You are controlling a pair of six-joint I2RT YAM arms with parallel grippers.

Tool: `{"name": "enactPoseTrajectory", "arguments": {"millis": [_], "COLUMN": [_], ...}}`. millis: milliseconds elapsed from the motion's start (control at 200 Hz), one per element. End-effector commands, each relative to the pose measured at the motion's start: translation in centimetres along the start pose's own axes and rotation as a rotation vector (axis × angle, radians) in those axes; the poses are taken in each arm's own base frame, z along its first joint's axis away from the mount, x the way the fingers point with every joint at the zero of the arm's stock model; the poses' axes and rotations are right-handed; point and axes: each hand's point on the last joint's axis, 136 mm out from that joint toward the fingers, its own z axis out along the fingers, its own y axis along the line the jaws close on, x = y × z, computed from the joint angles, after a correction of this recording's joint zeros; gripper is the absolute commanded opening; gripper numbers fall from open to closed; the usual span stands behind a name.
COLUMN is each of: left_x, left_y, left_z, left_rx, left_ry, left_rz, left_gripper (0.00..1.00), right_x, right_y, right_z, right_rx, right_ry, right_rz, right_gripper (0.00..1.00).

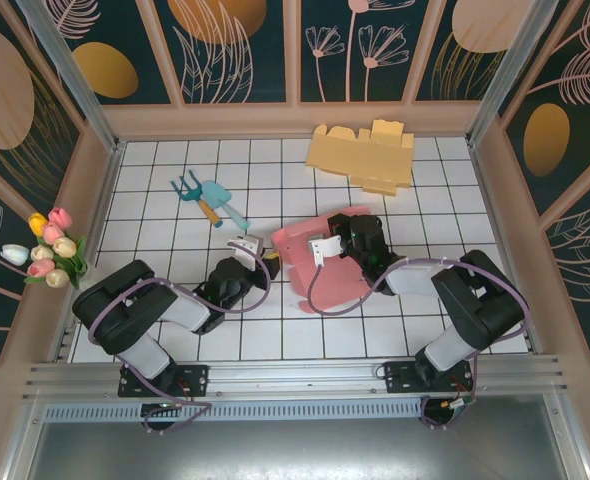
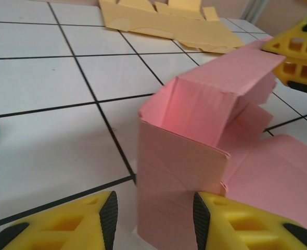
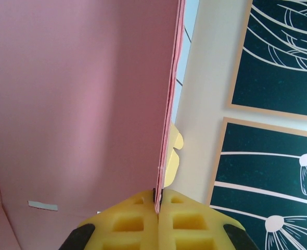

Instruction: Fold the paper box

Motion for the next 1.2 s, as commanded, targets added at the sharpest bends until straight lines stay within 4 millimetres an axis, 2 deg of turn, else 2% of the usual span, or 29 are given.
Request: {"name": "enactPoseTrajectory", "arguments": {"millis": [0, 430, 575, 931, 1051, 1191], "left_x": [-1.3, -1.6, -1.7, -1.8, -1.8, -1.7], "left_y": [-1.3, -1.8, -2.3, 1.5, 3.2, 4.0], "left_z": [0.6, 1.9, 1.7, -2.7, -3.3, -3.8], "left_rx": [0.063, 0.072, 0.102, -0.069, -0.16, -0.172], "left_ry": [-0.039, -0.045, -0.05, -0.087, -0.091, -0.097], "left_rz": [-0.002, -0.016, -0.022, -0.025, -0.021, -0.012], "left_gripper": [0.45, 0.45, 0.42, 0.47, 0.46, 0.49], "right_x": [0.3, 0.1, 0.2, 0.4, 0.5, 0.6], "right_y": [3.4, 3.6, 3.6, 3.6, 3.8, 3.9], "right_z": [0.0, 0.0, 0.0, -0.1, -0.3, -0.4], "right_rx": [-0.103, -0.115, -0.123, -0.124, -0.132, -0.139], "right_ry": [0.025, 0.023, 0.029, 0.038, 0.044, 0.045], "right_rz": [-0.021, -0.019, -0.017, -0.023, -0.026, -0.028], "right_gripper": [0.0, 0.0, 0.0, 0.0, 0.0, 0.0]}}
